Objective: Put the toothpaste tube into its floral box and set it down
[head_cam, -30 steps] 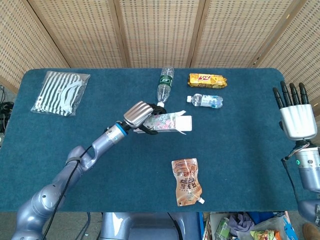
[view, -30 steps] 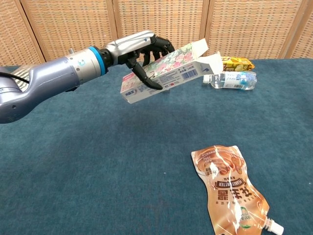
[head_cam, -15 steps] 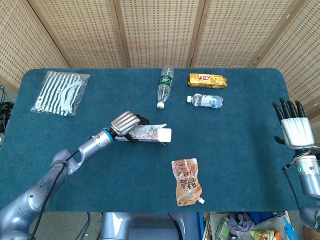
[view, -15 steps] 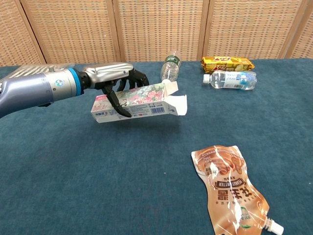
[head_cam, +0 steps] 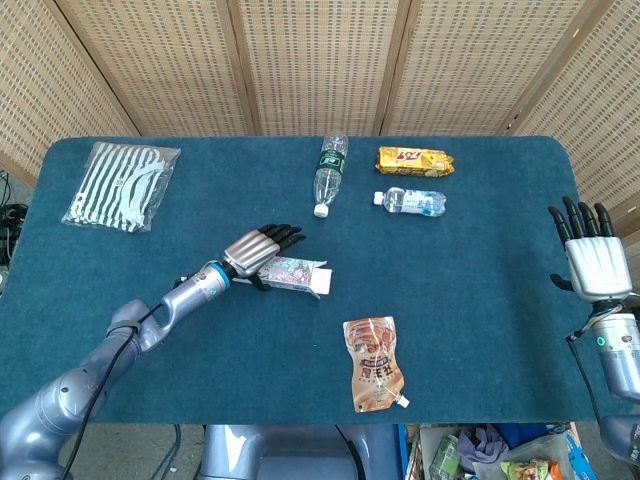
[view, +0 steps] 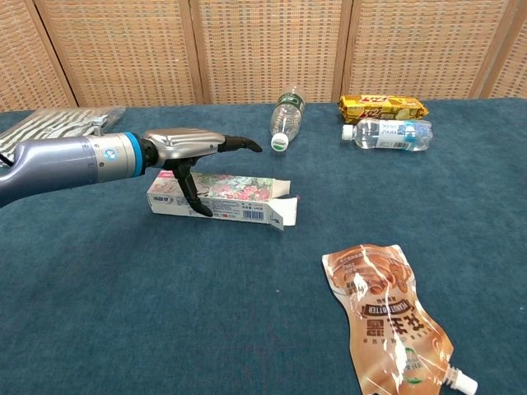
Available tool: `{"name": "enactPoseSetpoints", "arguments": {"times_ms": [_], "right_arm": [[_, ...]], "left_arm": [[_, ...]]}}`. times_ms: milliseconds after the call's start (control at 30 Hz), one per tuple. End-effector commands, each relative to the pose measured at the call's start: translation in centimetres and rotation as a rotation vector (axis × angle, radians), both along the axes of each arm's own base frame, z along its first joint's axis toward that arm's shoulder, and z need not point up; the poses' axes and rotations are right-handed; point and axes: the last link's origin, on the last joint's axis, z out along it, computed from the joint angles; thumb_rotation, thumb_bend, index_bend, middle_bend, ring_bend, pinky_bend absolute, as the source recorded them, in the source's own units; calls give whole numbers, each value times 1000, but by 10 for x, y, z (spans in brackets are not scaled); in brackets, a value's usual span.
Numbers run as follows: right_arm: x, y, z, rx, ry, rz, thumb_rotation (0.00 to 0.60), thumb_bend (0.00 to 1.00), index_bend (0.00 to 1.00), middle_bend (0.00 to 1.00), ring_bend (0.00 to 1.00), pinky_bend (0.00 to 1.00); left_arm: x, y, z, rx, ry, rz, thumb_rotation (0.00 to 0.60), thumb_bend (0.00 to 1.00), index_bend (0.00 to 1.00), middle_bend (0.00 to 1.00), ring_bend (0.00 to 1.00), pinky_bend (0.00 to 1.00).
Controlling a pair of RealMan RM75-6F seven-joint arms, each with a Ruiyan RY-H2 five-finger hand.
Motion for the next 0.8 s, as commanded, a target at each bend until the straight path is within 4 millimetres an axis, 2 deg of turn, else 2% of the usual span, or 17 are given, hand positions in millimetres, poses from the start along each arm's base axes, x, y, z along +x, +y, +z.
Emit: {"name": "enactPoseSetpoints", "arguments": {"times_ms": [33, 133, 200, 367, 467, 600, 800], "right_arm": [[2, 3, 1, -4, -10, 6, 600, 0, 0, 0, 0, 0], [4, 9, 4, -11, -27, 18, 600, 0, 0, 0, 0, 0], [6, 17, 6, -17, -51, 31, 600, 0, 0, 0, 0, 0], [6, 35, 9, -17, -91, 64, 600, 0, 0, 0, 0, 0], [6, 49, 7, -9, -123, 84, 600, 0, 0, 0, 0, 0], [5, 64, 0, 11, -157, 101, 600, 0, 0, 0, 0, 0], [4, 89, -7, -31, -133, 116, 600, 0, 0, 0, 0, 0]], "left_arm": [[5, 3, 14, 8, -79, 17, 600, 110, 0, 0, 0, 27], [8, 5, 34, 23, -165, 21, 600, 111, 0, 0, 0, 2], [6, 3, 57, 43, -224, 15, 600, 111, 0, 0, 0, 0], [-20, -15, 119, 153, -221, 30, 600, 111, 0, 0, 0, 0], [-46, -42, 153, 274, -188, 82, 600, 111, 0, 0, 0, 0], [-77, -82, 183, 417, -183, 194, 600, 111, 0, 0, 0, 0], [-118, -145, 203, 575, -166, 375, 600, 111, 0, 0, 0, 0]]}}
